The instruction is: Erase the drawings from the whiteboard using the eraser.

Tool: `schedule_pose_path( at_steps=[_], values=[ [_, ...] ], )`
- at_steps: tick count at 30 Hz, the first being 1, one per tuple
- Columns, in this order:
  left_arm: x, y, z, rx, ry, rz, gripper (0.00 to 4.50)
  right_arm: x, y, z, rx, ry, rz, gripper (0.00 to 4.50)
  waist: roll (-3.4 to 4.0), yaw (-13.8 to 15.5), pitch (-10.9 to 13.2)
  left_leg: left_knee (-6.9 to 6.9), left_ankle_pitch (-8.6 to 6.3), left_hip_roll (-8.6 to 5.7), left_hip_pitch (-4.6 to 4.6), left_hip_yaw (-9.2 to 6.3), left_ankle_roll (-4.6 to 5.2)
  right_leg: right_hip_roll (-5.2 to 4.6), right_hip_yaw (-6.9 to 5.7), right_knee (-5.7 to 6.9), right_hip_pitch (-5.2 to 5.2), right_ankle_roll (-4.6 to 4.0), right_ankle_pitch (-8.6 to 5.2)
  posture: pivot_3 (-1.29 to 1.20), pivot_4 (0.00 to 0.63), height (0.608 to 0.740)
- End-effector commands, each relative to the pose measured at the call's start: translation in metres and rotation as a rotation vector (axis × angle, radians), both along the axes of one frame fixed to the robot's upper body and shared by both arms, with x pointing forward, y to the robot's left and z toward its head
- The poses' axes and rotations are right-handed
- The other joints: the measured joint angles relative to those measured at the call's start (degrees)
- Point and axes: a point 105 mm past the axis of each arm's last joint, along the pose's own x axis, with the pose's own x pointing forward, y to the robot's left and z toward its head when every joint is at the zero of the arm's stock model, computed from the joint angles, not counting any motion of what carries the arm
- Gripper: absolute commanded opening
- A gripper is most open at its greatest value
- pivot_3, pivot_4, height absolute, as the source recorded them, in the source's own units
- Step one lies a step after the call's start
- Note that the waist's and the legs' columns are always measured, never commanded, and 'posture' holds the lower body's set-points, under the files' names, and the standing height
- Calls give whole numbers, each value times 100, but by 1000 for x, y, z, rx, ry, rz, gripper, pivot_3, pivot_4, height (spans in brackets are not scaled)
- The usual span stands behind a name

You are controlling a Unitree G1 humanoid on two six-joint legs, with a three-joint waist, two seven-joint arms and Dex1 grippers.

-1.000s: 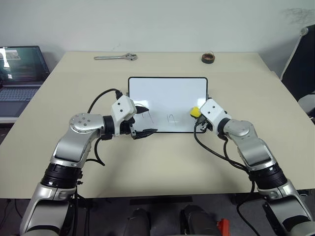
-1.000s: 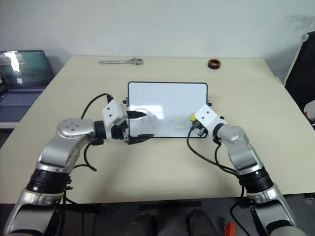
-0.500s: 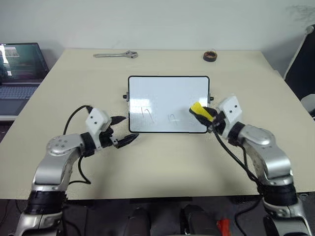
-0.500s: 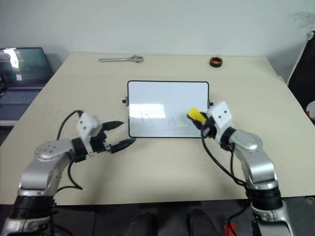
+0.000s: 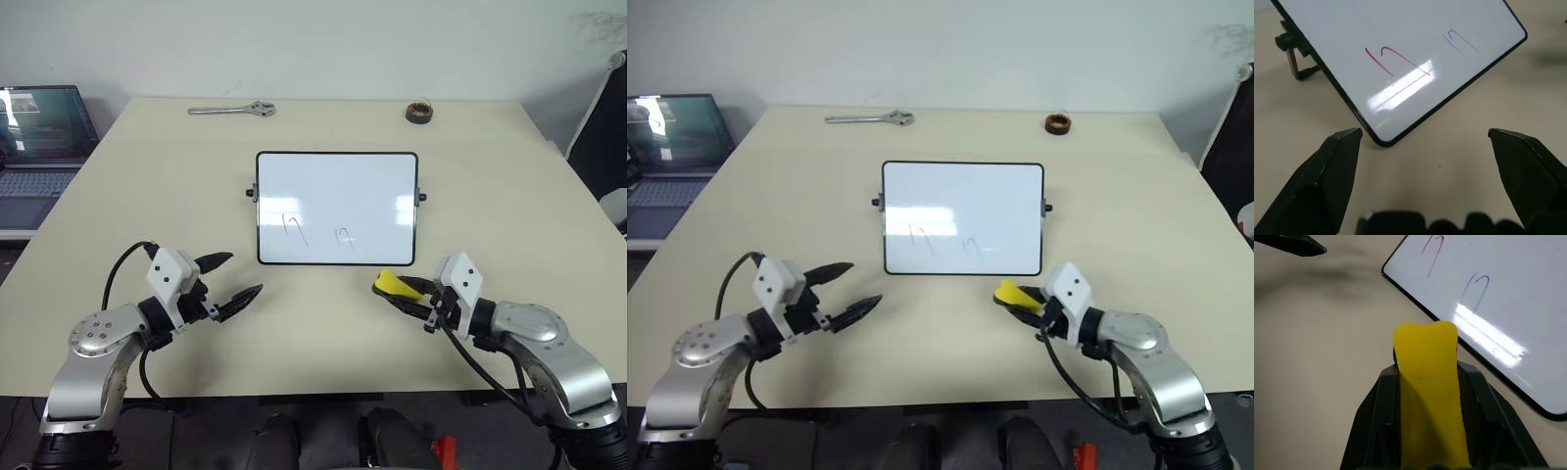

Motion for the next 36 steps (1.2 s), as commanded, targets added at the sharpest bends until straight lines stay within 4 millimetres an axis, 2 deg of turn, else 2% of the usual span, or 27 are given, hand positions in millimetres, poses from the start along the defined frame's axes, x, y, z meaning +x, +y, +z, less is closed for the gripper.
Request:
schedule_pose_path(
  at_steps=[1, 9, 12, 15, 17, 21, 25, 29, 31, 33, 35, 36],
  values=[
    [0, -7, 16, 1, -51, -18, 4500, 17, 18, 27, 50, -137, -4, 1176, 0, -22, 0, 0, 0, 0, 1, 1, 0, 1, 1, 0, 0, 0, 0, 0, 150, 740],
    [3, -21, 20, 21, -43, -61, 4500, 88, 68, 35, -182, -388, -63, 1175, 0, -50, 0, -4, 0, -2, 3, 5, -2, 7, 4, 1, -4, -3, 2, 0, 150, 740],
    [3, -19, 17, 30, -39, -65, 4500, 110, 75, 34, -236, -435, -99, 1175, 0, -50, 0, -15, 0, 0, -4, 7, -2, 0, 5, -3, -13, -3, 2, 0, 150, 740],
    [3, -17, 15, 34, -39, -68, 4500, 129, 68, 27, -286, -451, -149, 1175, 0, -38, 0, -18, 0, 2, -4, 7, -1, -4, 4, -4, -13, -4, 2, 0, 150, 740],
    [3, -15, 15, 35, -39, -67, 4500, 133, 63, 12, -340, -427, -136, 1175, -2, -38, -1, -17, 0, 3, -1, 7, -1, -7, 3, -3, -11, -4, 2, 0, 150, 740],
    [3, -11, 12, 39, -42, -62, 4500, 117, 51, -36, -455, -309, 2, 1175, -6, -29, -5, -14, 1, 2, 29, 3, 0, -7, 0, 1, 20, -4, 3, 0, 150, 740],
    [4, -14, 12, 38, -47, -67, 4500, 110, 41, -50, -512, -293, 57, 1174, -9, -37, -8, -21, 0, 0, 109, 5, 1, -7, 2, -8, 96, -3, 0, 0, 150, 740],
    [4, -17, 11, 38, -50, -76, 4500, 122, 33, -40, -525, -363, -1, 1174, -10, -32, -8, -19, 4, -1, 116, 6, 4, 0, 5, -2, 97, -1, 0, 0, 150, 740],
    [4, -17, 11, 38, -50, -76, 4500, 132, 31, -26, -502, -425, -73, 1174, -10, -27, -8, -18, 7, -1, 116, 4, 7, 1, 5, -2, 97, 1, 1, 0, 150, 740],
    [4, -17, 11, 41, -48, -79, 4500, 151, 19, 1, -457, -505, -240, 1174, -9, -36, -7, -17, 9, -1, 116, 6, 9, 2, 7, -2, 96, 6, 5, 0, 150, 740],
    [5, -18, 12, 41, -48, -81, 4500, 156, 12, 5, -447, -503, -292, 1173, -9, -31, -7, -16, 17, -2, 114, 9, 16, 3, 12, -1, 92, 14, 12, 0, 150, 740],
    [5, -18, 12, 41, -48, -82, 4500, 153, 13, -4, -472, -473, -250, 1173, -12, -16, -9, -16, 20, -2, 114, 7, 19, 2, 11, -1, 93, 16, 13, 0, 150, 740]
  ],
)
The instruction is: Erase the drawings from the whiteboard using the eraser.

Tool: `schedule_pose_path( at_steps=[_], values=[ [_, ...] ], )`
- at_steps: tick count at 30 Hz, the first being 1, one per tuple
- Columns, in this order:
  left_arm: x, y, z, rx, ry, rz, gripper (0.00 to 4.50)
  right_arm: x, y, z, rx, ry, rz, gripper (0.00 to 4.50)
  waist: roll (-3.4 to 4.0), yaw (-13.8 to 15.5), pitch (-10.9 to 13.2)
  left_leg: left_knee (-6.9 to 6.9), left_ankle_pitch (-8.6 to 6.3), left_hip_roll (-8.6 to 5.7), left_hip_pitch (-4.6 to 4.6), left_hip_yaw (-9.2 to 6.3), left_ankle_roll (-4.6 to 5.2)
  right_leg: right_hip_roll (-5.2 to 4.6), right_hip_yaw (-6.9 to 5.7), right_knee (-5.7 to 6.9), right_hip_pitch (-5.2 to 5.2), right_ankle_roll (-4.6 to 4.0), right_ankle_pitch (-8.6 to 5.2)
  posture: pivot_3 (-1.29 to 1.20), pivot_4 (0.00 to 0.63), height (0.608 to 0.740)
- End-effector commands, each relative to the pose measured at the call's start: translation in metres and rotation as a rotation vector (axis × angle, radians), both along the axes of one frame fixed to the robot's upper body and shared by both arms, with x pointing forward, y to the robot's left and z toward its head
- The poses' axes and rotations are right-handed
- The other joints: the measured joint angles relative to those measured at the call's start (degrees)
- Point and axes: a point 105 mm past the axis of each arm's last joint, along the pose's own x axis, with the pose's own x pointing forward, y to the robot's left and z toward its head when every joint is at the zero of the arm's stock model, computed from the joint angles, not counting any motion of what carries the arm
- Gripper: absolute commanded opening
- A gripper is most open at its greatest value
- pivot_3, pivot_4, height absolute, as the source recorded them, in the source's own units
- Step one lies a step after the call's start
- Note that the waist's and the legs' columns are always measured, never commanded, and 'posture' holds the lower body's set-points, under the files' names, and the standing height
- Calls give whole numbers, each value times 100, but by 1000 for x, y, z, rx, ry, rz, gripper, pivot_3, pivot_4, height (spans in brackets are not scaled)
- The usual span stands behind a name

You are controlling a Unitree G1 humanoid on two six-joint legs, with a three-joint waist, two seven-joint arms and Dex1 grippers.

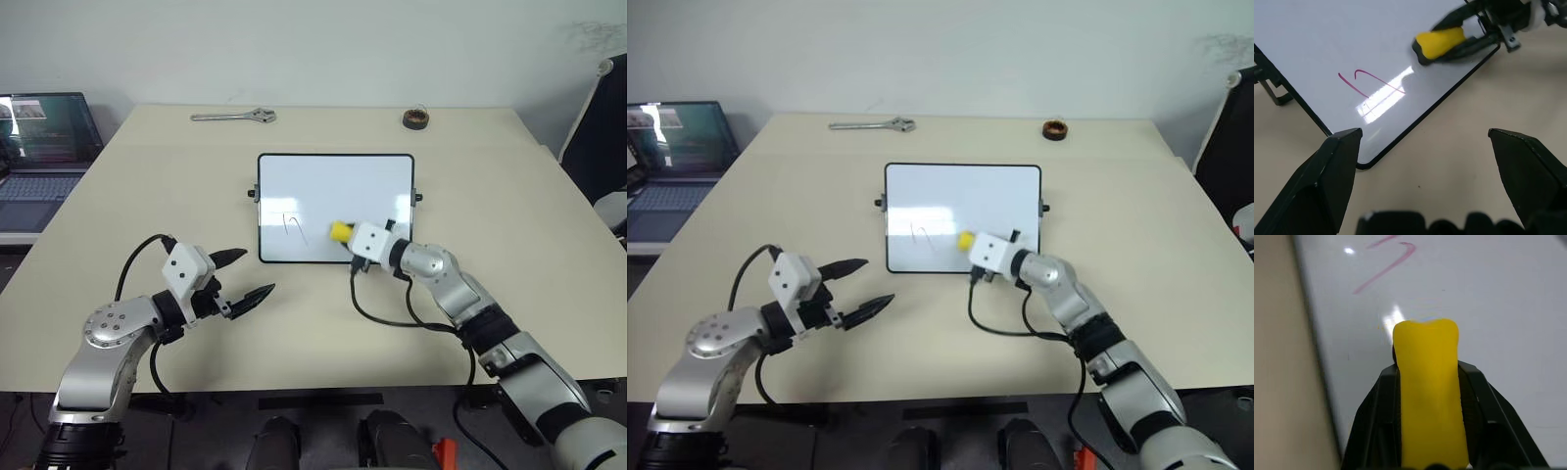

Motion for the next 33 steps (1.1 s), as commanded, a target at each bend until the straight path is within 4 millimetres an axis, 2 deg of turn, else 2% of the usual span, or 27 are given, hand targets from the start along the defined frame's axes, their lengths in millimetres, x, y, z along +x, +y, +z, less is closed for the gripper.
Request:
schedule_pose_path(
  at_steps=[1, 6, 10, 16, 20, 25, 31, 33],
  values=[
    [1, -2, 10, 10, -44, -12, 4500, 11, -41, -23, -66, 83, -140, 1173, -9, 31, -6, 0, 0, 0, 0, -1, 0, 0, -1, -1, 1, 0, 0, 0, 150, 740],
    [3, -3, 14, 7, -48, -13, 4500, -16, -40, -62, -244, 223, 9, 1164, -30, 48, -29, -2, 0, 2, 0, -1, 0, -3, -1, -6, 3, -1, 0, 0, 150, 740],
    [5, -5, 16, 4, -51, -13, 4500, -24, -47, -70, -364, 208, 60, 1164, -35, 26, -40, -3, 0, 3, 15, 7, 1, -3, 6, -6, 13, 1, -1, 0, 150, 740],
    [5, -5, 16, 4, -48, -15, 4500, -20, -51, -62, -437, 134, 73, 1162, -35, 28, -39, -8, 0, 4, 51, 11, 1, -2, 10, -11, 48, 2, -6, 0, 150, 740],
    [6, -4, 17, 6, -50, -14, 4500, -29, -44, -63, -473, 148, 150, 1161, -35, 39, -37, -9, 0, 5, 49, 10, 0, -3, 10, -15, 49, 2, -6, 0, 150, 740],
    [6, -4, 17, 8, -52, -16, 4500, -31, -46, -63, -498, 153, 176, 1155, -32, 33, -34, -13, -1, 7, 49, 11, 0, -3, 10, -19, 48, 2, -7, 0, 150, 740],
    [7, -4, 16, 9, -51, -17, 4500, -26, -39, -47, -435, 89, 173, 1154, -30, 28, -27, -17, -1, 9, 47, 11, 0, -3, 10, -26, 47, 2, -7, 0, 150, 740],
    [7, -5, 16, 9, -51, -18, 4500, -19, -33, -31, -355, 30, 135, 1154, -30, 14, -25, -18, -1, 9, 45, 11, 0, -3, 10, -29, 45, 2, -6, 0, 150, 740]
  ],
)
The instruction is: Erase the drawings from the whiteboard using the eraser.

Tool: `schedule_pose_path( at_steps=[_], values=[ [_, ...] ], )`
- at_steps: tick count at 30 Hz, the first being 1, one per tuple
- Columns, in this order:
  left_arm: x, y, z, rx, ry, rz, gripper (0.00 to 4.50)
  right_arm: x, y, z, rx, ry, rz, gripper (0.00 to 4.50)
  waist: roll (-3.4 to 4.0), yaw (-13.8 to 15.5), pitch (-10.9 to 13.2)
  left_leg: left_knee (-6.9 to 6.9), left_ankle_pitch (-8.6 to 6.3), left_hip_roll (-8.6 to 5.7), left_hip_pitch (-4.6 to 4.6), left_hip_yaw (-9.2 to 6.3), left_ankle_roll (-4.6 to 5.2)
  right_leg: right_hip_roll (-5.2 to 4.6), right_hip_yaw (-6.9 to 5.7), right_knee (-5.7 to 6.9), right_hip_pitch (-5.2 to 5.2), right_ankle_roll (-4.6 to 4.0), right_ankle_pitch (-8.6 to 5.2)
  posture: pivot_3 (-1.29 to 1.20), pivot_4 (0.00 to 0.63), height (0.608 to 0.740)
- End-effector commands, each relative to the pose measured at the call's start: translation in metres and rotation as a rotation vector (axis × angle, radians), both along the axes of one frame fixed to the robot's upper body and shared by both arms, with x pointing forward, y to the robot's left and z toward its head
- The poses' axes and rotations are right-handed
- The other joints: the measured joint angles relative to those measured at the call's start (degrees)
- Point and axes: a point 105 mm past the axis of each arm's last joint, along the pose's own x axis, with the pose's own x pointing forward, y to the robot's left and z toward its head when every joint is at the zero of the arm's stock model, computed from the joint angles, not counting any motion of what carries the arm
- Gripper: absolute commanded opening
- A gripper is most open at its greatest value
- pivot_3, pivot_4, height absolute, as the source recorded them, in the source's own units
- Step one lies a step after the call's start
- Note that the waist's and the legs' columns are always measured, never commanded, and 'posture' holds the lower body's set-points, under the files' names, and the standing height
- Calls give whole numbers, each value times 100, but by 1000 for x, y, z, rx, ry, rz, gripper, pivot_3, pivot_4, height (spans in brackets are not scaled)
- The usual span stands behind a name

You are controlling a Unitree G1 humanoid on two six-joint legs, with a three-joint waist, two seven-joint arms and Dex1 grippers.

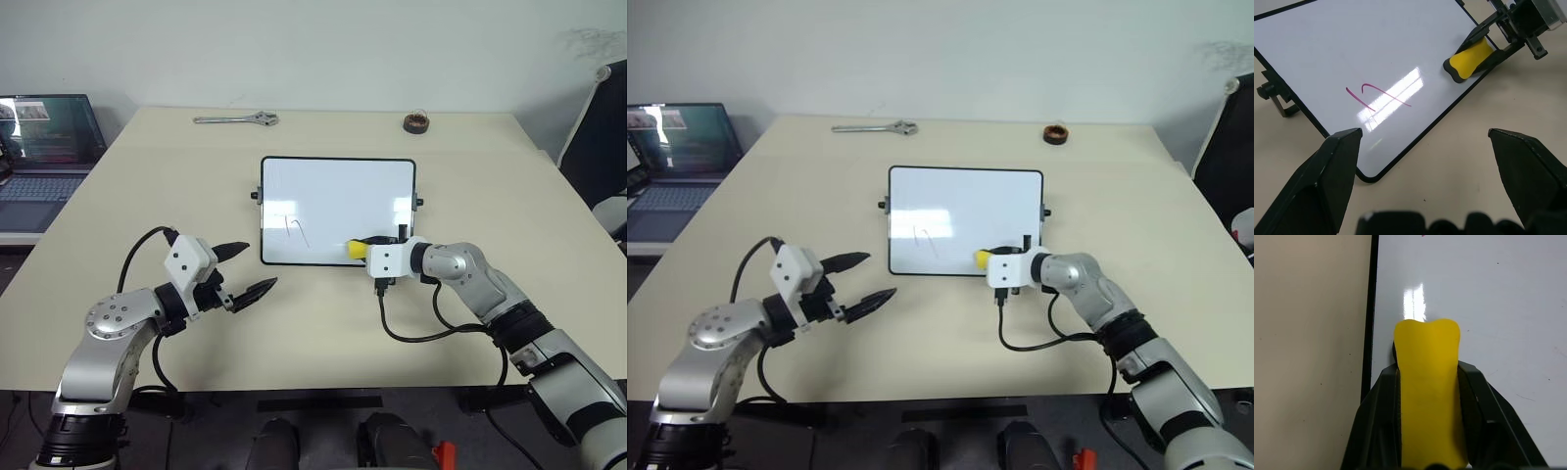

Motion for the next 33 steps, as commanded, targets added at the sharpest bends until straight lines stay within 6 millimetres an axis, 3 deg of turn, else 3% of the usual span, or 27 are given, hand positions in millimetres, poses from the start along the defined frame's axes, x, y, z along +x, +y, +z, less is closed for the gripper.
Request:
schedule_pose_path(
  at_steps=[1, 6, 9, 14, 17, 20, 22, 25, 28, 33],
  values=[
    [1, -2, 10, 10, -40, -12, 4500, 15, -10, 7, 86, -33, -120, 1154, -1, -15, 1, 0, 0, 0, -3, 1, 0, 0, 0, 0, -4, 0, 0, 0, 150, 740],
    [1, -3, 10, 10, -40, -12, 4500, 37, -15, 36, 239, -137, -274, 1153, 7, -48, 8, 6, 1, -1, -53, 5, 0, 2, 6, 19, -64, 1, 5, 0, 150, 740],
    [1, -3, 9, 9, -37, -14, 4500, 31, -11, 22, 212, -48, -261, 1153, 7, -37, 8, 4, 0, -2, -58, 1, 0, 1, 3, 13, -64, -1, 6, 0, 150, 740],
    [1, -4, 9, 7, -36, -13, 4500, 3, -11, -18, 60, 148, -173, 1153, 7, -37, 8, 0, -1, 0, -61, -1, 0, -1, -1, -5, -59, 1, 5, 0, 150, 740],
    [2, -1, 9, 6, -37, -2, 4500, -3, -12, -18, 62, 158, -153, 1153, 7, -39, 8, -1, -1, 0, -60, -1, 0, -1, -1, -7, -58, 2, 5, 0, 150, 740],
    [5, 3, 10, -5, -42, 32, 4500, 0, -9, 9, 192, 82, -173, 1152, 10, -37, 11, -1, -1, 0, -60, 0, 0, -1, 0, -7, -59, 4, 5, 0, 150, 740],
    [7, 10, 10, -13, -46, 66, 4500, -3, -11, 32, 345, 93, -191, 1152, 15, -18, 21, -1, -1, 0, -65, -4, 0, -1, -3, -10, -60, 4, 5, 0, 150, 740],
    [9, 15, 10, -21, -53, 91, 4500, -12, -14, 52, 488, 138, -197, 1150, 33, -1, 45, -1, -2, 1, -95, -12, 0, -4, -9, -18, -78, 3, 6, 0, 150, 740],
    [11, 18, 14, -36, -71, 112, 4500, -39, -13, 79, 678, 264, -128, 1150, 34, 17, 45, 2, -2, 6, -161, -21, -1, -9, -18, -15, -134, -15, 21, 0, 150, 740],
    [14, 21, 21, -63, -91, 142, 4500, -86, -12, 91, 799, 448, -33, 1149, 36, 52, 47, -9, -17, 7, -176, -25, -9, -11, -25, -31, -146, -13, 12, 0, 150, 740]
  ],
)
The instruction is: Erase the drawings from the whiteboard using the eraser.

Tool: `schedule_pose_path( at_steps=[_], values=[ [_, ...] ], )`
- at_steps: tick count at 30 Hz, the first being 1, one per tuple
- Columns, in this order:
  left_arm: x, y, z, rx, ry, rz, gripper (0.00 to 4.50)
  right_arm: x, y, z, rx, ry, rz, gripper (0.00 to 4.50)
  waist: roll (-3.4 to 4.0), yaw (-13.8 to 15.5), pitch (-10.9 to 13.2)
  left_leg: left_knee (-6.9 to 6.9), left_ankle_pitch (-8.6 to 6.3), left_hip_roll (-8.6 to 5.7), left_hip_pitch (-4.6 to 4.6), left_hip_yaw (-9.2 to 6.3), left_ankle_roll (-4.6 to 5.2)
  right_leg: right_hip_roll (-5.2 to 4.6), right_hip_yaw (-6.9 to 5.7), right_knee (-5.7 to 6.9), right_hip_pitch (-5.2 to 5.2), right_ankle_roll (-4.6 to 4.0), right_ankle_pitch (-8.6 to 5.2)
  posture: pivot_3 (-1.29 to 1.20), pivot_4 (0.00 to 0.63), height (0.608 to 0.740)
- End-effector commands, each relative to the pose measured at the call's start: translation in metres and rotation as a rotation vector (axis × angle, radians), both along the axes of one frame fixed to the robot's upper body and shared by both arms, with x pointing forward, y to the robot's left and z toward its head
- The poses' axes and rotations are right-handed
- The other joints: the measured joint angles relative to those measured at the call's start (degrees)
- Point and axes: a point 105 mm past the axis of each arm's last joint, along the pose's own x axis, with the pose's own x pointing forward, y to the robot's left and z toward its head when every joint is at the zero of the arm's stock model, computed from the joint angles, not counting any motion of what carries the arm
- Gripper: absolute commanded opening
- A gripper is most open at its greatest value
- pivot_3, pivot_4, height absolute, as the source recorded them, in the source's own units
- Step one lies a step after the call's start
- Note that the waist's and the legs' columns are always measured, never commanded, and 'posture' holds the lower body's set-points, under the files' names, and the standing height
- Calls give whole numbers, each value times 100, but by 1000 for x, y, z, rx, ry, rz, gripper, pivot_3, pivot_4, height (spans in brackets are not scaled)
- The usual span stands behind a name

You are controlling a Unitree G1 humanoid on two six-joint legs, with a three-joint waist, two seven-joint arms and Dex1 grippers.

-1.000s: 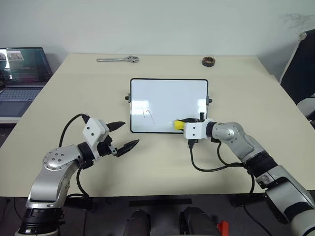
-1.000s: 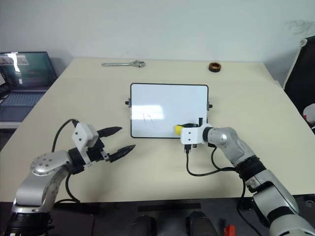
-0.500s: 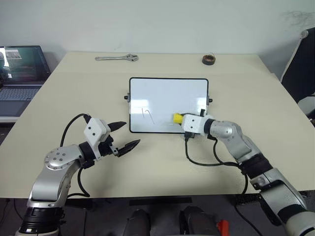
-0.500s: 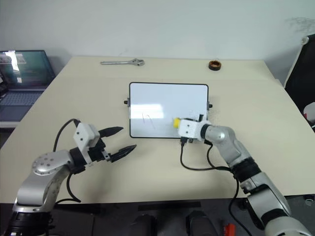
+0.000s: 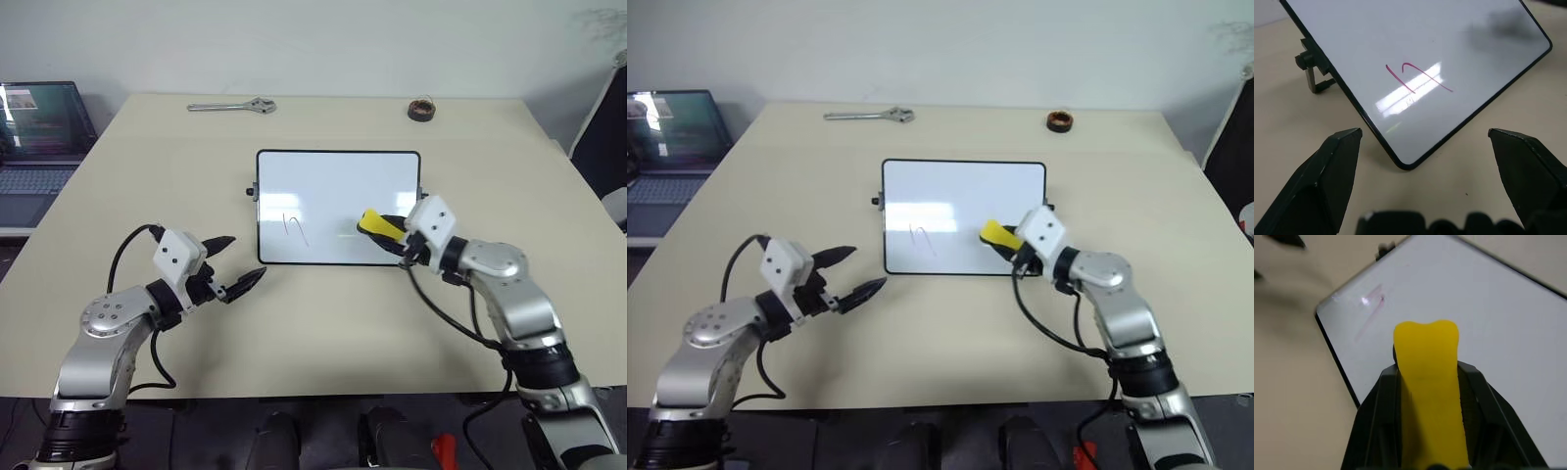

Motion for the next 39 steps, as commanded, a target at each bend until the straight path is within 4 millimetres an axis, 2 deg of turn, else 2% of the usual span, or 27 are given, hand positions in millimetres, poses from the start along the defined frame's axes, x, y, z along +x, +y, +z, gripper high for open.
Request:
schedule_pose_path(
  at_steps=[1, 3, 7, 9, 14, 21, 27, 34, 39],
  values=[
    [2, 5, 15, -26, -62, 32, 4500, -27, -1, 12, 59, 41, 66, 1149, 0, 6, 0, -1, -1, 1, -1, 0, 1, -1, 0, -4, 0, 2, -1, 0, 150, 740],
    [2, 7, 15, -32, -62, 49, 4500, -35, -6, 5, 60, 85, 58, 1149, 1, 9, 0, -1, -4, -1, -2, 3, 2, -3, 3, -13, 2, 2, -1, 0, 150, 740],
    [-2, 14, 11, -48, -50, 86, 4500, -51, -24, -30, -12, 158, 10, 1149, 0, 48, 0, 0, -5, -6, 0, 1, 3, -6, -5, -25, 12, 4, -2, 0, 150, 740],
    [-4, 16, 10, -49, -45, 94, 4500, -52, -27, -33, -16, 161, -7, 1149, 2, 32, 1, 0, -5, -7, 0, 5, 3, -5, -1, -25, 11, 5, -2, 0, 150, 740],
    [-7, 29, 11, -40, -52, 148, 4500, -51, -18, -29, 23, 147, -7, 1147, 1, 22, 1, 5, -5, -11, 9, 12, 3, 12, 3, -23, 14, 11, -5, 0, 150, 740],
    [-12, 29, 12, -43, -46, 161, 4500, -35, -1, -19, 22, 99, 4, 1147, 1, 31, 0, 8, -5, -10, 7, 14, 2, 9, 7, -25, 15, 6, -1, 0, 150, 740],
    [-16, 27, 12, -43, -42, 165, 4500, -24, 29, -2, 73, 56, 75, 1147, 1, 35, 1, 8, -5, -8, 8, 9, 2, 9, 3, -17, 13, 4, 0, 0, 150, 740],
    [-17, 28, 14, -37, -46, 168, 4500, -15, 31, -6, 8, 19, 88, 1147, 0, 56, 0, 10, -5, -6, 3, 7, 3, -6, -1, -20, 15, 7, 1, 0, 150, 740],
    [-18, 30, 12, -24, -38, 168, 4500, 14, 58, -9, -156, -143, 90, 1147, 0, -20, 0, 13, -5, -10, 16, 14, 3, 3, 3, 4, 13, 5, 1, 0, 150, 740]
  ],
)
